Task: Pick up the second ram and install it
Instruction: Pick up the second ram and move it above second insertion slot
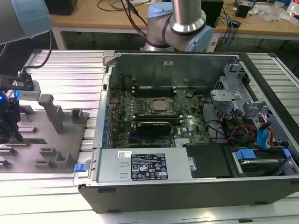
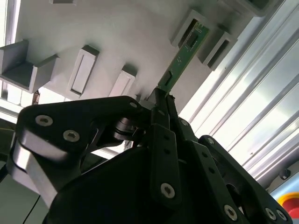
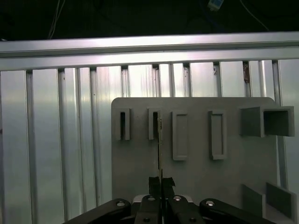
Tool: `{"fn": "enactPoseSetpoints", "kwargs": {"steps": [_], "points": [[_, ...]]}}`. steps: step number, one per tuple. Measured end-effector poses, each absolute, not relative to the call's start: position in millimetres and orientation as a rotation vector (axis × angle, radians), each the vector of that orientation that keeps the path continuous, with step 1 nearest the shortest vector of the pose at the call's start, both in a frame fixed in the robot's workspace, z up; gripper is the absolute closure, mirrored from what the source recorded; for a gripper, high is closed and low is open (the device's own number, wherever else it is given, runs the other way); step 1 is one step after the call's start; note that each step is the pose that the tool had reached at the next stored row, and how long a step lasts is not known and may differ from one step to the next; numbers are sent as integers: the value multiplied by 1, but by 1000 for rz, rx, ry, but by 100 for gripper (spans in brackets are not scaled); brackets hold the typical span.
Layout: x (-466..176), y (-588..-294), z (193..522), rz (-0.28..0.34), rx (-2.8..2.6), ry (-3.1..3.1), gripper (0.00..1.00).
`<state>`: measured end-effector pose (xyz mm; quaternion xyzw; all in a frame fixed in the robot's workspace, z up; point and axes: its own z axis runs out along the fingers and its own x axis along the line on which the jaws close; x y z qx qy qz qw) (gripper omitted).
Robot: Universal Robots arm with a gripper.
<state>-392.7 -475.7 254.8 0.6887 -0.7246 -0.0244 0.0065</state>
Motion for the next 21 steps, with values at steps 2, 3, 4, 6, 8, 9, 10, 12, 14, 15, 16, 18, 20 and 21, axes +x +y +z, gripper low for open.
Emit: {"fn": "enactPoseSetpoints", "kwargs": {"steps": [2, 3, 4, 6, 8, 9, 10, 12, 14, 15, 16, 18, 20, 21], "points": [[-393, -476, 258, -76, 2155, -2267, 87], [-393, -475, 260, -76, 2155, -2267, 87], [-393, -475, 262, -76, 2154, -2267, 87], [-393, -475, 265, -76, 2154, -2267, 87], [-393, -475, 268, -76, 2154, -2267, 87], [-393, -475, 270, -75, 2154, -2267, 87], [-393, -475, 272, -75, 2154, -2267, 87], [-393, -474, 275, -75, 2154, -2267, 87], [-393, -474, 278, -75, 2154, -2267, 87], [-393, -474, 279, -75, 2154, -2267, 87], [-393, -474, 281, -75, 2154, -2267, 87], [-393, -474, 285, -75, 2154, -2267, 87], [-393, -473, 289, -75, 2154, -2267, 87], [-393, -473, 290, -75, 2154, -2267, 87]]}}
